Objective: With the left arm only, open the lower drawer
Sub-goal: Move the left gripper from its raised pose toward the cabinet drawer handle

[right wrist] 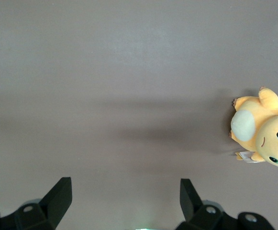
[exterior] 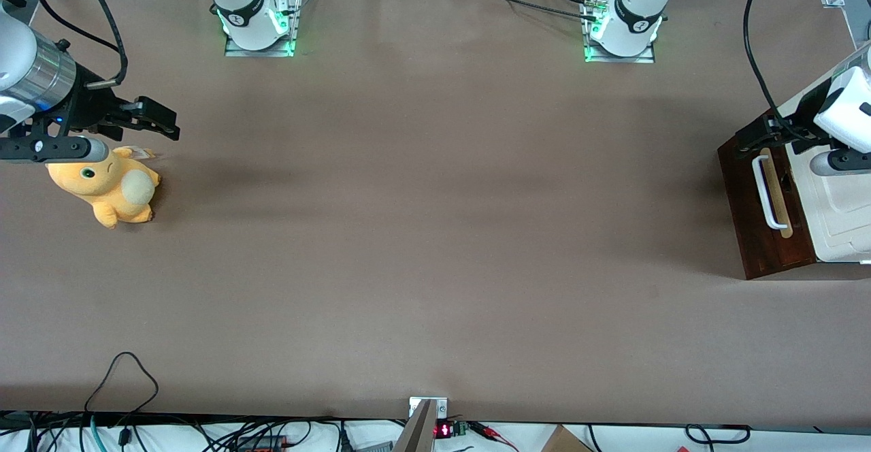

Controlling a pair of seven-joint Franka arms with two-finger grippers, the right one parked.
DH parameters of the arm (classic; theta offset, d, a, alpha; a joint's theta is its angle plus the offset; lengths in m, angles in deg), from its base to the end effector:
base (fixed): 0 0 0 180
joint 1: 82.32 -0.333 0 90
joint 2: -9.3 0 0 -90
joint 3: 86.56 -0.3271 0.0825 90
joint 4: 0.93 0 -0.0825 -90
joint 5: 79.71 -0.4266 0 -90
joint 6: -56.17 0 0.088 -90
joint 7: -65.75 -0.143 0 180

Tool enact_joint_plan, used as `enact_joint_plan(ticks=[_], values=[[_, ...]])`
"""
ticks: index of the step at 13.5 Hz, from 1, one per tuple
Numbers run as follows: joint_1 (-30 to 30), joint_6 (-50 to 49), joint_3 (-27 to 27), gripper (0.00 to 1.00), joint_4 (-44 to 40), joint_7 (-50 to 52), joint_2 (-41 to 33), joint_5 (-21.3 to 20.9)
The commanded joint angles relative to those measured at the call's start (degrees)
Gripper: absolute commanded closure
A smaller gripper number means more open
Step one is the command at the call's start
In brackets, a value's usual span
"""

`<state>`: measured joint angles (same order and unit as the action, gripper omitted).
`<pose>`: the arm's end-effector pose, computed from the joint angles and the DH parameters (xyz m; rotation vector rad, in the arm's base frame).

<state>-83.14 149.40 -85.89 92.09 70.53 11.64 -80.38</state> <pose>0.6108 0.0033 0.5526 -3.1256 -0.1332 0.0574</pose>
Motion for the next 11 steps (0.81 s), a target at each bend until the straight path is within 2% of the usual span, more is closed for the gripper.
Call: enact_joint_plan(ticks=[1,5,6,8,9,11], values=[[-0.5,-0.8,0.3,0.0,-0.1,-2.1,-0.2,1.2],[-0.5,2.7,0.2,0.0,1.4,-6.1,0.5,0.2],[-0.5,3.6,0.4,0.0,2.5,-6.1,0.7,-3.1],[-0.4,5.1,4.1,0.0,5.0,-5.1,1.2,-14.4],[-0.3,4.9,5.2,0.0,6.3,-2.9,1.2,-18.6],[-0.3,4.1,7.1,0.0,8.9,2.6,1.7,-23.0]])
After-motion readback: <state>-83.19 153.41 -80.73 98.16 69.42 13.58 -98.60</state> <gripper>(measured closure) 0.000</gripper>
